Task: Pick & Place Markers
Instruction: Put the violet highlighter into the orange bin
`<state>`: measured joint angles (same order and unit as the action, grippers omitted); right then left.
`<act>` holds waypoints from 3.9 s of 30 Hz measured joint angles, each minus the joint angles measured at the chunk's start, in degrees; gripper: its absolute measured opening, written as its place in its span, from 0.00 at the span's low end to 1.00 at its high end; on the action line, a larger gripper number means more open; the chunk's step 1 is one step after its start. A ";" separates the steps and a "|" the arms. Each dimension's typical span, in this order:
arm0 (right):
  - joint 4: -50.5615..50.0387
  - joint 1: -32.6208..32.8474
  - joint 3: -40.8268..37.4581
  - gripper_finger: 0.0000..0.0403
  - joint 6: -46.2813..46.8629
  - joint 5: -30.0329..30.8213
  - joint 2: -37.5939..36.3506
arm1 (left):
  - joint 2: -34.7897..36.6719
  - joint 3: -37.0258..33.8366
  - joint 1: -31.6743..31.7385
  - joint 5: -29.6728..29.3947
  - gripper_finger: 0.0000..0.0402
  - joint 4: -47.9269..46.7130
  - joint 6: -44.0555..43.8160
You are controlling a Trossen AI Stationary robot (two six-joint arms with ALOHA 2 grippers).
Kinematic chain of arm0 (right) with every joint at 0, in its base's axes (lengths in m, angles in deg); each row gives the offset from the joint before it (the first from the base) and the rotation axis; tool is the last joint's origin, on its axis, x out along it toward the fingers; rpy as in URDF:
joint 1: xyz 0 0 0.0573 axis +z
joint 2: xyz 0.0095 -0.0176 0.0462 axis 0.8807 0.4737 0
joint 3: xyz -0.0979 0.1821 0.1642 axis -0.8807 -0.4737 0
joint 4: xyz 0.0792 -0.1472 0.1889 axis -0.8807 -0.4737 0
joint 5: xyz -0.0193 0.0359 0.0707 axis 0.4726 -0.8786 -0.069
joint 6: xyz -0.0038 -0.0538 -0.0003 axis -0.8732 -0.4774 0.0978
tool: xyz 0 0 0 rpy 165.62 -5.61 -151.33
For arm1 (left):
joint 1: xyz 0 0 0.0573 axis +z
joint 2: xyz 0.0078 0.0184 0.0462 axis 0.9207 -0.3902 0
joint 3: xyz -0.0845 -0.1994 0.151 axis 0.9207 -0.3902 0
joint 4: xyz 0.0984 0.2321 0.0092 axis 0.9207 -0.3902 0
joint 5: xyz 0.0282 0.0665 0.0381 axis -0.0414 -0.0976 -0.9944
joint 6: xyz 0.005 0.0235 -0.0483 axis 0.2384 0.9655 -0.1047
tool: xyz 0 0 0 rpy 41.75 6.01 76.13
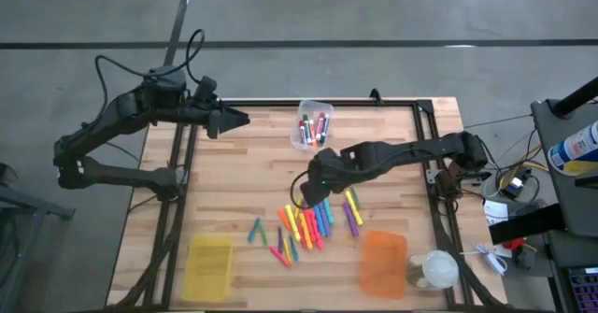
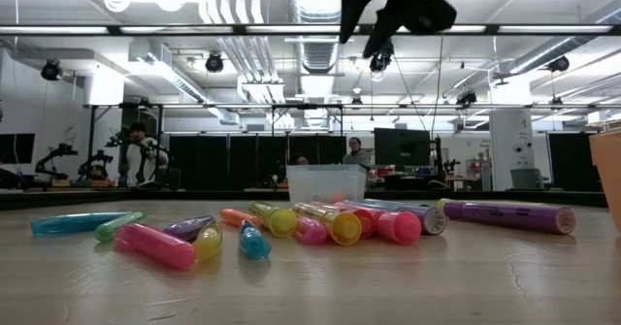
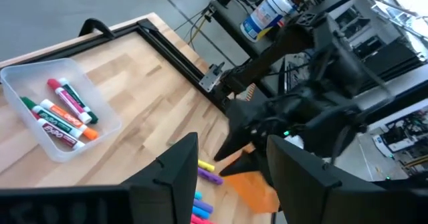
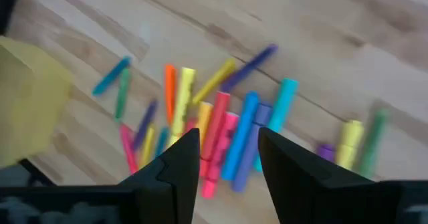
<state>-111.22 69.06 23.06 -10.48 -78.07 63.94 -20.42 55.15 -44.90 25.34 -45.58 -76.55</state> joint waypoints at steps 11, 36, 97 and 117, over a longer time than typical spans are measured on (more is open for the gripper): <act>4.00 0.00 -10.01 0.33 5.24 -1.97 0.01 | 3.00 0.00 -0.02 0.70 0.43 0.01 -1.44; 18.60 1.07 -17.04 0.30 8.73 -10.70 0.01 | 7.26 0.00 -0.07 0.62 0.43 0.01 -2.15; 10.67 0.26 -27.07 0.41 11.98 -13.85 0.23 | 8.39 -1.79 -0.02 0.77 0.43 -0.67 -3.29; 19.86 0.11 -33.45 0.33 13.46 -14.33 0.11 | 8.74 -1.79 -0.07 0.79 0.43 -0.21 -4.75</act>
<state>-91.36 69.17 -10.39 2.97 -92.41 64.05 -11.68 53.36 -44.97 26.13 -45.79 -81.30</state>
